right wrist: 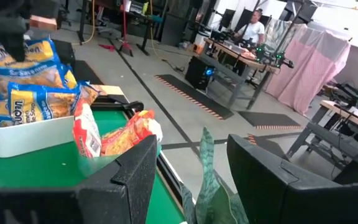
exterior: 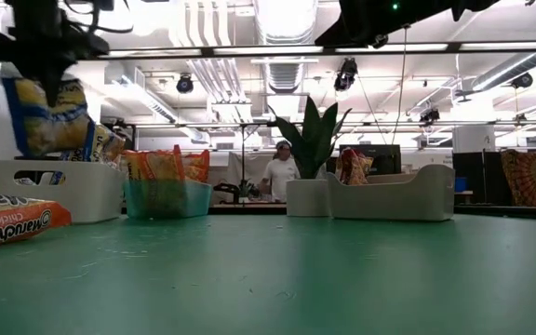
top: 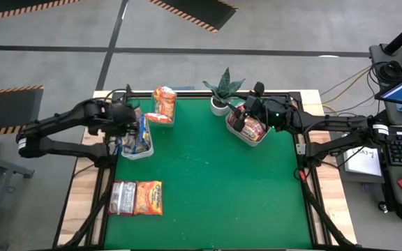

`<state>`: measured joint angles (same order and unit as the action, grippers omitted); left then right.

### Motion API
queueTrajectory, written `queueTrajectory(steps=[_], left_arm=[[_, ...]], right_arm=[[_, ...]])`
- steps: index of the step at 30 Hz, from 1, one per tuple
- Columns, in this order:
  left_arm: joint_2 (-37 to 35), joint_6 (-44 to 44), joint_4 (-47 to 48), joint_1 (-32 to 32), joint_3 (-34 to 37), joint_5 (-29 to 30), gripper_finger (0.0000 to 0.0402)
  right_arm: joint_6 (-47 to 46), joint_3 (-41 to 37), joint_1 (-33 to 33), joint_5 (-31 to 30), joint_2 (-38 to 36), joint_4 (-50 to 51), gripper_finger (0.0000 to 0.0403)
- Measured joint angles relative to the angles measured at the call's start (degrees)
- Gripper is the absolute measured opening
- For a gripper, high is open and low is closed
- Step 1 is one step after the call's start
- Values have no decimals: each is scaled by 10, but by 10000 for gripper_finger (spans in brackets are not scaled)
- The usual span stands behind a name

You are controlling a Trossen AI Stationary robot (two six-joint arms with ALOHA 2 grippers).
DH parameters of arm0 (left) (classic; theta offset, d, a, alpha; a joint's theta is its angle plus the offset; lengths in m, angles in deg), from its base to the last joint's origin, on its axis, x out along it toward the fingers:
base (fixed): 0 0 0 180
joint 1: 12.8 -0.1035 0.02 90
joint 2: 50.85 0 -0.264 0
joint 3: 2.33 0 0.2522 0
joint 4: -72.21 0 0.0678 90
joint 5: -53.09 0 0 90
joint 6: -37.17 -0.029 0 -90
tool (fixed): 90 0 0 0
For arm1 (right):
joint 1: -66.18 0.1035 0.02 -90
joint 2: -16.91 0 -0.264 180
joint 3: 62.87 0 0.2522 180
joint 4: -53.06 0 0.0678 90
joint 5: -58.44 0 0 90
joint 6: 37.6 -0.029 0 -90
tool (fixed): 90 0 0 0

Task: Sort Maruchan noodles
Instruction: Put the blue noodle pack into the white bin

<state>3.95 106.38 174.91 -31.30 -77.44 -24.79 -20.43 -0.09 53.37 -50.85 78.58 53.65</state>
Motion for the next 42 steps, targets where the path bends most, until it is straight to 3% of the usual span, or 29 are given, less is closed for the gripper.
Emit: queueTrajectory(steps=[5,12,21,27,42], left_arm=[[45,-24,-12,0,-1,6,4],[103,-56,-34,0,0,-36,4],[163,-82,-41,-5,0,-21,6],[204,-82,-49,-5,0,19,42],[296,-144,-51,-5,0,19,95]], right_arm=[[0,0,0,0,0,-4,185],[-1,0,0,0,0,-4,185],[-1,0,0,0,0,8,185],[-1,0,0,-1,0,8,185],[7,0,0,-1,0,8,185]])
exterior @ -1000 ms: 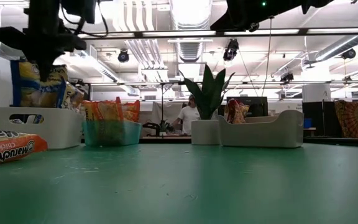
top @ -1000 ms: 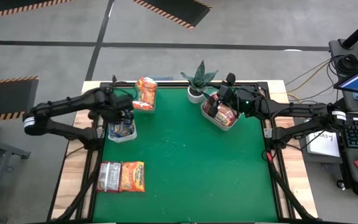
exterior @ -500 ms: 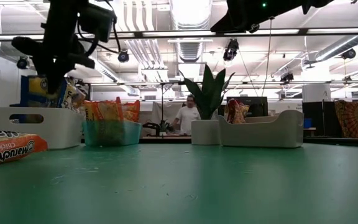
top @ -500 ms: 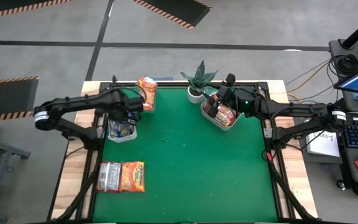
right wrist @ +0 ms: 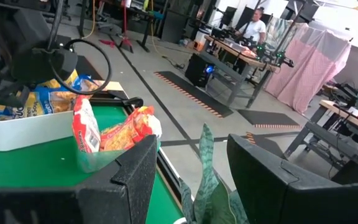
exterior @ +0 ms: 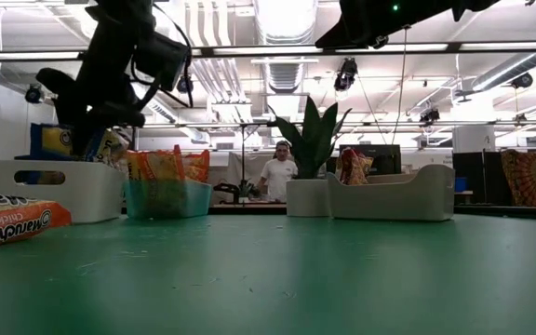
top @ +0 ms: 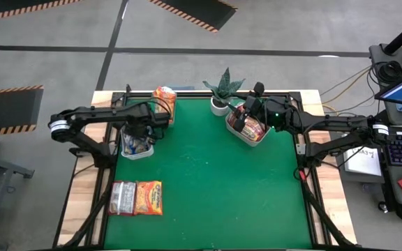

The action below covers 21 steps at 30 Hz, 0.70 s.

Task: Sort Maruchan noodles
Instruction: Put the blue noodle pack into the white bin, then put the red noodle pack into the gray bin

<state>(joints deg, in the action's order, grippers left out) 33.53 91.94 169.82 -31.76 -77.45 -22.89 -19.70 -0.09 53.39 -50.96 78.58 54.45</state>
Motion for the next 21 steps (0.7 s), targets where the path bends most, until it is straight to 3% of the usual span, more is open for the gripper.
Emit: queueTrajectory(steps=[7,13,21], left_arm=[[-17,-33,17,0,-18,0,144],[-21,-86,63,0,-82,0,183],[-25,-164,61,21,-206,-80,191]], right_arm=[[8,0,0,0,0,-1,185],[12,0,0,-1,0,-4,185],[9,2,0,-1,-1,-3,185]])
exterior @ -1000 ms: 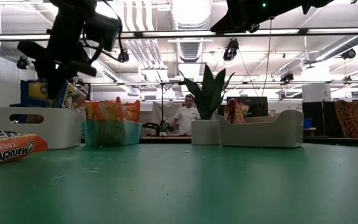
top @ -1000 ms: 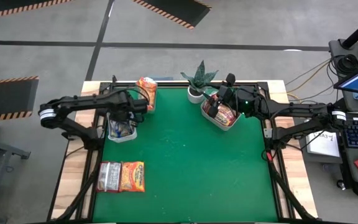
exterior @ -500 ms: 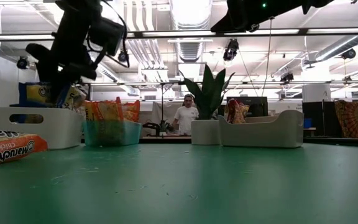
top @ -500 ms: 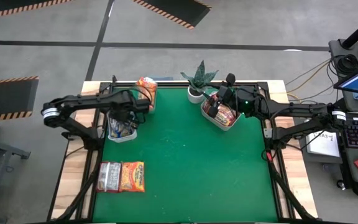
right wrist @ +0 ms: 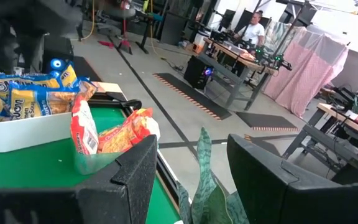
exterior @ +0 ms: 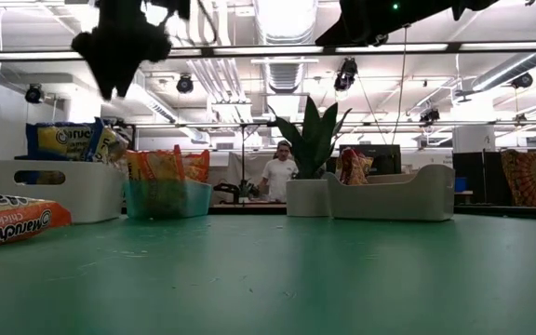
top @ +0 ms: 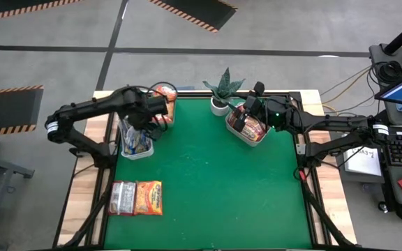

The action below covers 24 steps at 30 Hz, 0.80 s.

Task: Sort Maruchan noodles
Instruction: Put the red noodle pack into the gray bin

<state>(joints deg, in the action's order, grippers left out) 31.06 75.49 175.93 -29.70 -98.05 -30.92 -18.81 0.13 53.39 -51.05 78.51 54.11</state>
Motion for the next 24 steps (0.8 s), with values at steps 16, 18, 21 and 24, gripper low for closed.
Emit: queueTrajectory(steps=[16,18,21,24], left_arm=[[4,57,-23,219,-43,-89,130],[6,80,-37,261,-15,-105,111],[11,121,-77,328,45,-159,77],[15,173,-120,399,105,-186,40]], right_arm=[[-20,1,0,0,0,22,185],[-24,1,0,0,0,22,185],[-28,1,0,0,0,27,185],[-38,1,0,0,0,32,185]])
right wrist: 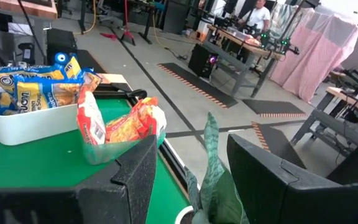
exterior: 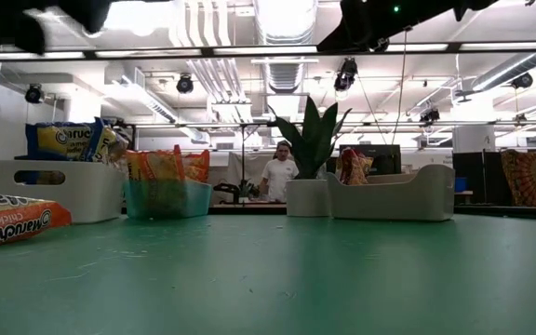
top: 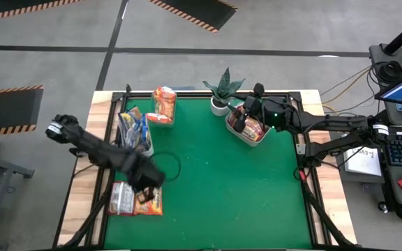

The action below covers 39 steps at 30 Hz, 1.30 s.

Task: Sort Maruchan noodles
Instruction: Put the red noodle pack into the gray bin

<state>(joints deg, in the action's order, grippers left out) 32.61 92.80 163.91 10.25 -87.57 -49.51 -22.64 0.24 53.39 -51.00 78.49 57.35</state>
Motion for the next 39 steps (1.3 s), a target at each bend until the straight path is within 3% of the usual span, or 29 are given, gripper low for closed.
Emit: queueTrajectory(steps=[3,7,12,19,29,32,39], left_arm=[[2,76,-41,56,56,-4,8],[9,170,-64,103,105,-5,7],[27,218,-55,130,134,0,1],[76,226,-58,145,162,0,0],[150,146,-88,139,152,10,0],[161,129,-91,123,135,88,0],[163,-38,-117,51,6,417,0]], right_arm=[[-11,0,0,0,0,11,185],[-31,0,0,2,0,30,185],[-49,0,2,2,0,49,185],[-64,0,2,4,0,71,185],[-59,0,2,4,0,71,185],[-59,0,2,4,0,71,185],[-64,0,2,4,0,71,185]])
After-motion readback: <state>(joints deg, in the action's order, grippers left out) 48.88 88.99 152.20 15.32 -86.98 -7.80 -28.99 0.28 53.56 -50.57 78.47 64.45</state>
